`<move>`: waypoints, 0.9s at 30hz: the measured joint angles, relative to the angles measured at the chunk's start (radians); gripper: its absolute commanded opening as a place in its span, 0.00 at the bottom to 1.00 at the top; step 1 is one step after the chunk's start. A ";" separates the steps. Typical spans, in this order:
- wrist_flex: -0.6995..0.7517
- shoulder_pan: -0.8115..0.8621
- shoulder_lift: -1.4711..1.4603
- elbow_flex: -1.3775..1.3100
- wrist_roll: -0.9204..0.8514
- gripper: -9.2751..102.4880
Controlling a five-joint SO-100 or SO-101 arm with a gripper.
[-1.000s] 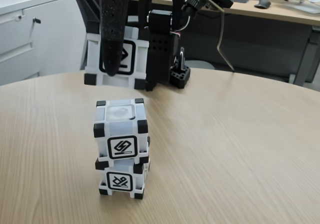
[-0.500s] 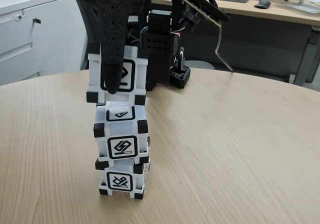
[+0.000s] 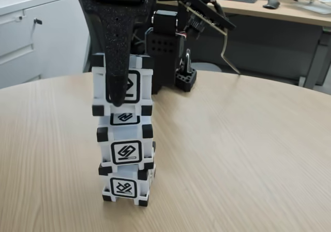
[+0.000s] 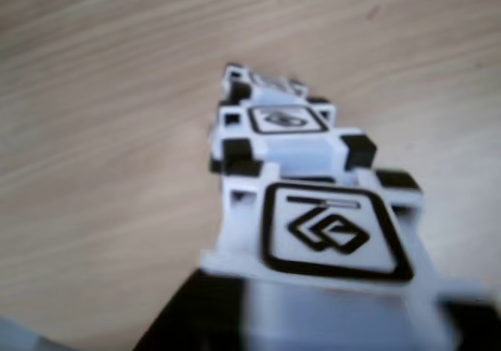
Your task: Stack cubes from left to right.
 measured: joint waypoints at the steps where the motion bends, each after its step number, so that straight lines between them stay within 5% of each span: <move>1: -0.002 0.000 0.000 0.000 0.000 0.46; 27: -0.002 -0.015 0.000 0.051 -0.014 0.53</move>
